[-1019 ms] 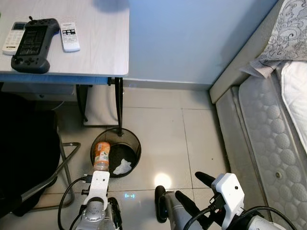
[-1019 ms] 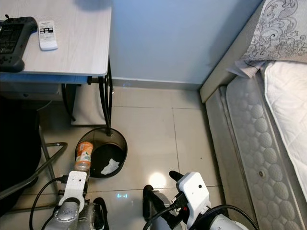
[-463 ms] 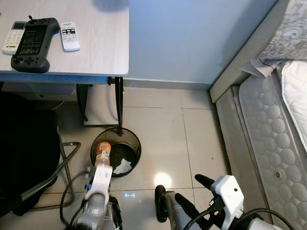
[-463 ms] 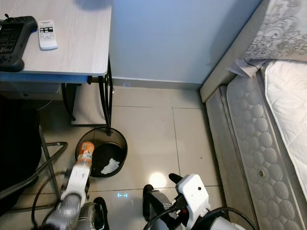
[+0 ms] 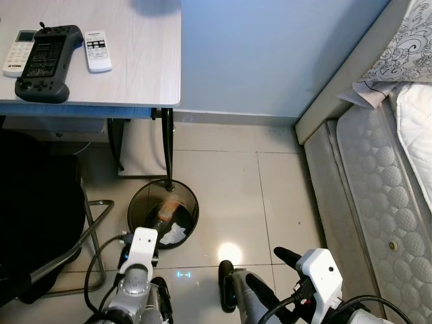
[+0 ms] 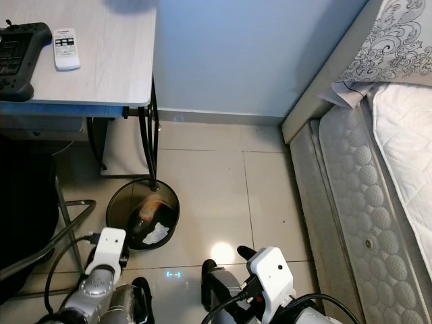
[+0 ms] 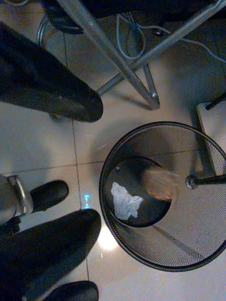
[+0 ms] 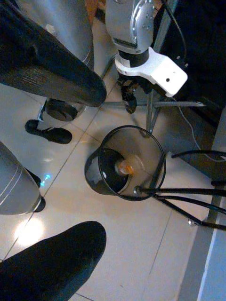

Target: Clean up the room

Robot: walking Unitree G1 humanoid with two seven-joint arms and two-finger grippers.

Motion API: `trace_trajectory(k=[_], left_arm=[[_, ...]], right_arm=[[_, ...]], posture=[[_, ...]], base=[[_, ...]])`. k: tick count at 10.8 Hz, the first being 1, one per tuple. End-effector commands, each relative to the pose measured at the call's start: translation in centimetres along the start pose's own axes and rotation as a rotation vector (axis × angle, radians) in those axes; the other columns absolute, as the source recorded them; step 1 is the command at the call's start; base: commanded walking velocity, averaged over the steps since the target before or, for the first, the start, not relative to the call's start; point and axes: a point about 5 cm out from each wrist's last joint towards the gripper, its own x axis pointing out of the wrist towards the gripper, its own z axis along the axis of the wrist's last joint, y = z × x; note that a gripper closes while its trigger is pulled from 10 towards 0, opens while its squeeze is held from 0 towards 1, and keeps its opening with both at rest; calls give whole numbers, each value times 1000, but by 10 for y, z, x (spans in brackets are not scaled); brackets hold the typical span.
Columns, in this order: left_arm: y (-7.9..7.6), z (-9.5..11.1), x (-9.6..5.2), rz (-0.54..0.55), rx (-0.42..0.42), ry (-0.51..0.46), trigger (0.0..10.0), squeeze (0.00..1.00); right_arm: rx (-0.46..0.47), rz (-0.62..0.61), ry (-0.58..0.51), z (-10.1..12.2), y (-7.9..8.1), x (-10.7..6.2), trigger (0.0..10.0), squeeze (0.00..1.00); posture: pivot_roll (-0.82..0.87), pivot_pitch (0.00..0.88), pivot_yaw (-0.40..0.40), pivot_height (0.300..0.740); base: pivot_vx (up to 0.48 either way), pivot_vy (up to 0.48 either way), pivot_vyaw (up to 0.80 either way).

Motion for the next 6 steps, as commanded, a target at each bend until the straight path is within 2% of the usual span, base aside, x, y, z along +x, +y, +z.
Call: trace_trajectory(k=[1, 2, 3, 6], left_arm=[[-5, -13, -5, -19, 3, 49, 10000, 1000], [-4, -6, -3, -20, -19, 15, 10000, 545], [-3, 3, -1, -21, -42, -25, 10000, 0], [10, 51, 7, -16, -127, -246, 10000, 0]], right_arm=[[5, -3, 16, -1, 2, -3, 10000, 0], [4, -29, -5, -1, -4, 4, 10000, 0], [6, -46, -21, -1, -8, 11, 10000, 0], [29, -149, -103, 0, -36, 51, 10000, 0]], posture=[[-427, 315, -98, 740], [-399, 288, -73, 740], [-377, 264, -55, 740], [-245, 102, 33, 740]], base=[[0, 0, 0], [0, 0, 0], [0, 0, 0], [0, 0, 0]])
